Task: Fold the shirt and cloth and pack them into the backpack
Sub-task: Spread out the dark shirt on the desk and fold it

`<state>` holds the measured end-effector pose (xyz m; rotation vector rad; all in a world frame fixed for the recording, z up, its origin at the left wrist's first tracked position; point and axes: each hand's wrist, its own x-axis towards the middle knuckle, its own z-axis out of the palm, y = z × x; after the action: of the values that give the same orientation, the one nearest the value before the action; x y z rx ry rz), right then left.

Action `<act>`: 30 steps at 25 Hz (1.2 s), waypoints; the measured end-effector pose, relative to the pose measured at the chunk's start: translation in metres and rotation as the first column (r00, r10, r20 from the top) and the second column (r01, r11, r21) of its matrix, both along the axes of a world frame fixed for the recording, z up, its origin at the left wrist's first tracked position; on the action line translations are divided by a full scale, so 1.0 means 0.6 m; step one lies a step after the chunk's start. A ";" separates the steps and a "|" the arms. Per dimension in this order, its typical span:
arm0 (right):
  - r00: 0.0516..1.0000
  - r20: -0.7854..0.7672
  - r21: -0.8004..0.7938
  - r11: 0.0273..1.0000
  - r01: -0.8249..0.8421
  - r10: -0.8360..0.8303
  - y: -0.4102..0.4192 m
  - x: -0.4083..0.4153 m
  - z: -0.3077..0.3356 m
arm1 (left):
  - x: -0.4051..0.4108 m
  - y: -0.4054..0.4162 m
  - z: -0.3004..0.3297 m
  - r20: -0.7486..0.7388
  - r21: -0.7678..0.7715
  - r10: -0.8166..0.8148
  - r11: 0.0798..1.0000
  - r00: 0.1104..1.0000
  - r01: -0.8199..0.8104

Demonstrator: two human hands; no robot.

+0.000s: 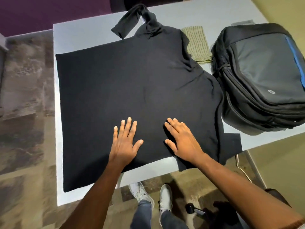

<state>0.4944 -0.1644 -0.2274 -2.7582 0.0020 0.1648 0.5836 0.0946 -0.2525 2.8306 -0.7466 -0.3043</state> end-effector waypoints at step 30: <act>0.978 -0.077 -0.318 0.934 0.162 -0.196 0.030 -0.089 0.062 | -0.140 0.286 0.093 0.010 0.096 0.455 0.886 0.890 -0.454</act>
<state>0.4408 -0.1461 -0.1902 -3.0374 0.3358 0.2864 0.4996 0.2660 -0.1969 2.9750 -0.0472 -0.2847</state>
